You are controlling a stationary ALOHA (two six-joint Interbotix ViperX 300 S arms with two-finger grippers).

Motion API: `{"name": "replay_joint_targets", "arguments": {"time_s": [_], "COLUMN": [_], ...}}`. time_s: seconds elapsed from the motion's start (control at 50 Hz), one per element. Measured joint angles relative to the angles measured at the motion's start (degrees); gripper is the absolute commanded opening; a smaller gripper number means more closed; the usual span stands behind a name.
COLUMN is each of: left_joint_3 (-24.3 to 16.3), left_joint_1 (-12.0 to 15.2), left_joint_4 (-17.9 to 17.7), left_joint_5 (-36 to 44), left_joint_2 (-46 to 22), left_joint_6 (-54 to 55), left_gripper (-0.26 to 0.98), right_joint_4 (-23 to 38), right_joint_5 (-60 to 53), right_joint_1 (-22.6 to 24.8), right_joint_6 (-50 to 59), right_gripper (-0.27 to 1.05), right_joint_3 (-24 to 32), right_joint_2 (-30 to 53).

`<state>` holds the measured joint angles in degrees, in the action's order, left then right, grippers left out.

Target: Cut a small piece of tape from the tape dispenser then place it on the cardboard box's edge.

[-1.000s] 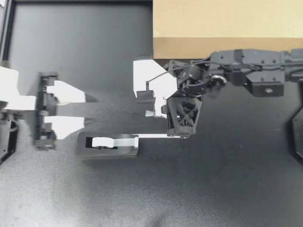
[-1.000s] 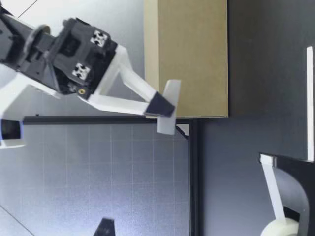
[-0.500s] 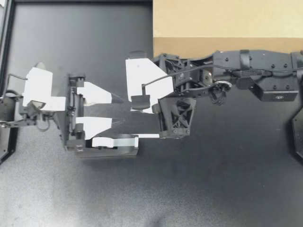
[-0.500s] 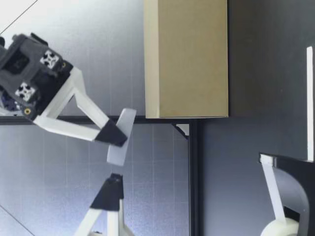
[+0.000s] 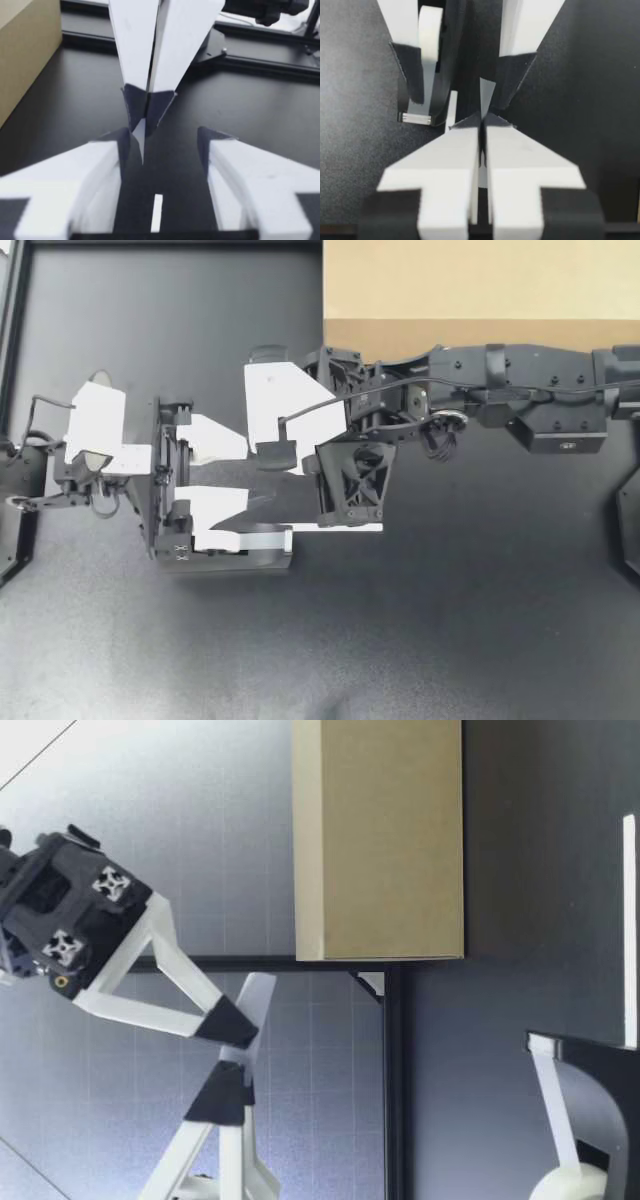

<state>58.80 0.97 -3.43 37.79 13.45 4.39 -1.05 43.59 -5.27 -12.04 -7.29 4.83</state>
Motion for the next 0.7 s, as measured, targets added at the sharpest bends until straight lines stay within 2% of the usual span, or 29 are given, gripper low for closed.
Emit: {"name": "replay_joint_targets", "arguments": {"time_s": [0.2, 0.32, 0.56, 0.7], "left_joint_3": [-0.09, -0.09, 0.00, -0.09], "left_joint_1": [0.00, 0.09, 0.18, 0.18], "left_joint_4": [0.00, -0.09, -0.18, -0.18], "left_joint_5": [0.26, 0.35, 0.35, 0.35], "left_joint_2": [-0.09, -0.09, -0.09, -0.09], "left_joint_6": [0.09, 0.00, 0.00, 0.00], "left_gripper": [0.05, -0.08, -0.10, -0.10], "right_joint_4": [0.00, 0.00, 0.00, 0.09], "right_joint_5": [0.00, 0.00, 0.18, 0.26], "right_joint_1": [0.00, 0.09, 0.18, 0.18], "right_joint_6": [0.00, 0.00, 0.79, 1.58], "right_gripper": [-0.06, -0.06, 0.01, 0.21], "right_joint_3": [0.00, 0.00, 0.09, 0.09], "right_joint_2": [0.26, 0.26, 0.26, 0.26]}}
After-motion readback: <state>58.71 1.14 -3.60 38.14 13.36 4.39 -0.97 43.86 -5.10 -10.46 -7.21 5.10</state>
